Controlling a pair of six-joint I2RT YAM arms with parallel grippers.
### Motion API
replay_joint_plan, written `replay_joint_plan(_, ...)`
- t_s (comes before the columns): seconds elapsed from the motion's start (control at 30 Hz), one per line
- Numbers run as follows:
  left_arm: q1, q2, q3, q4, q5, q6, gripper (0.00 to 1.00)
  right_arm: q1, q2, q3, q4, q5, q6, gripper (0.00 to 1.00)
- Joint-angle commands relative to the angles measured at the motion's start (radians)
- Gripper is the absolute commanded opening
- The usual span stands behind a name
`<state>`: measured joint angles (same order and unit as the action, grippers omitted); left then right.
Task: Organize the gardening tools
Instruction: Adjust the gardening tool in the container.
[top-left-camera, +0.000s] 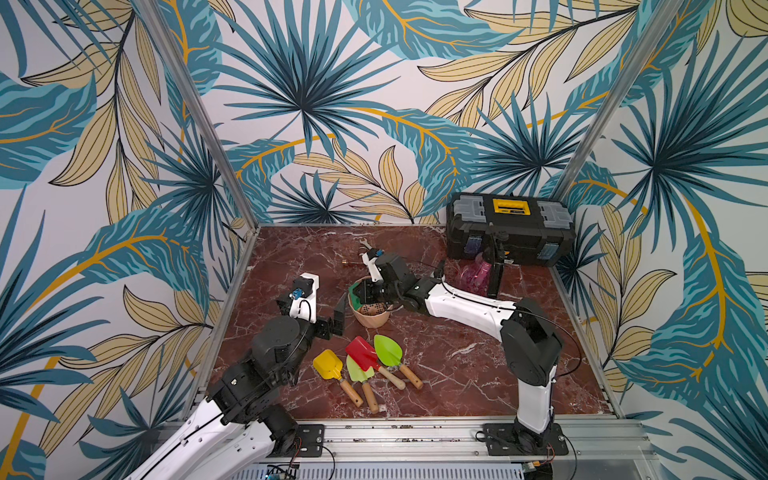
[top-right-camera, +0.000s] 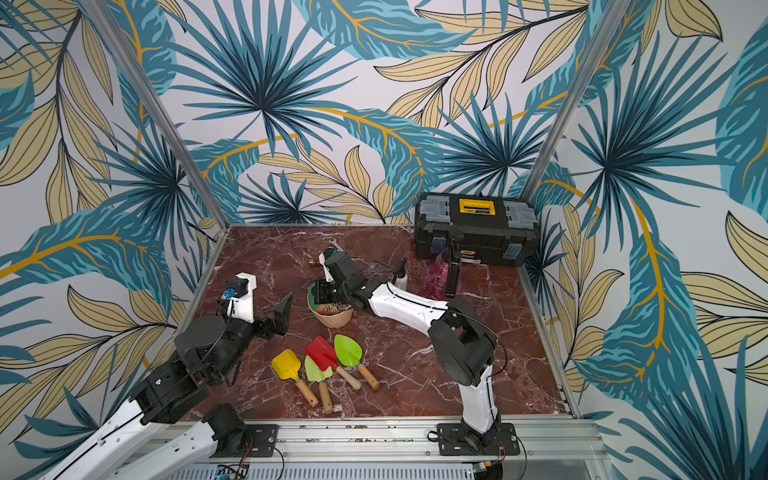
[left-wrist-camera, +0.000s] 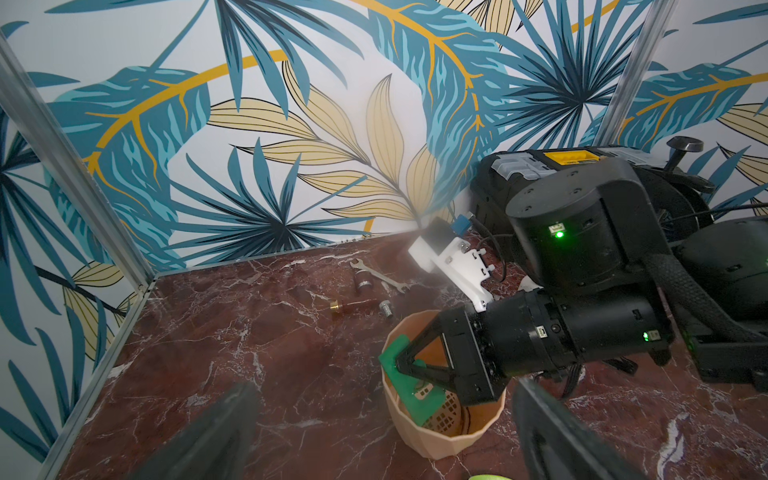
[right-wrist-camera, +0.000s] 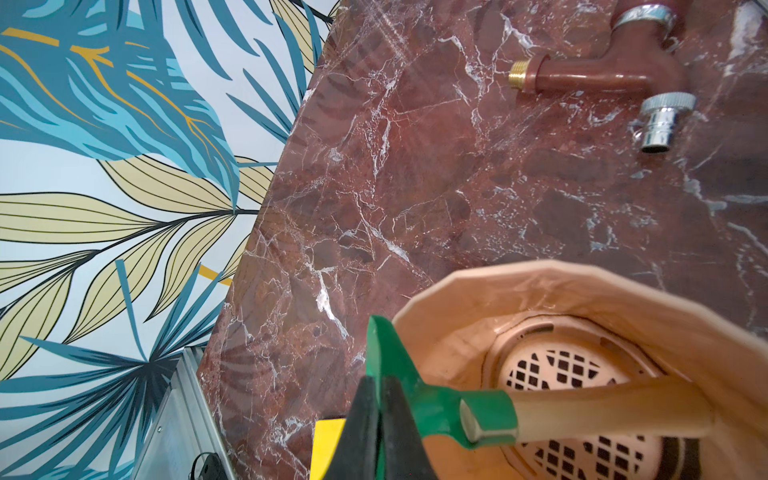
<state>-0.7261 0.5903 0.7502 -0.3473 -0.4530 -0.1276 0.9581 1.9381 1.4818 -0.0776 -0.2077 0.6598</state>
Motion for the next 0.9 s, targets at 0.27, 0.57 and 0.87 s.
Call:
replay_joint_plan(0.27,0.004,0.013,-0.014,0.034,-0.004,-0.006,1.0,-0.087,-0.159,-0.119,0.072,-0.244,0.072,0.03)
replay_joint_plan(0.57,0.004,0.039,-0.017,0.048,0.005,-0.009,1.0,-0.216,-0.181,-0.211,0.186,-0.568,0.137,0.03)
replay_joint_plan(0.87,0.004,0.051,-0.031,0.06,0.013,-0.02,1.0,-0.313,-0.142,-0.257,0.309,-0.802,0.231,0.03)
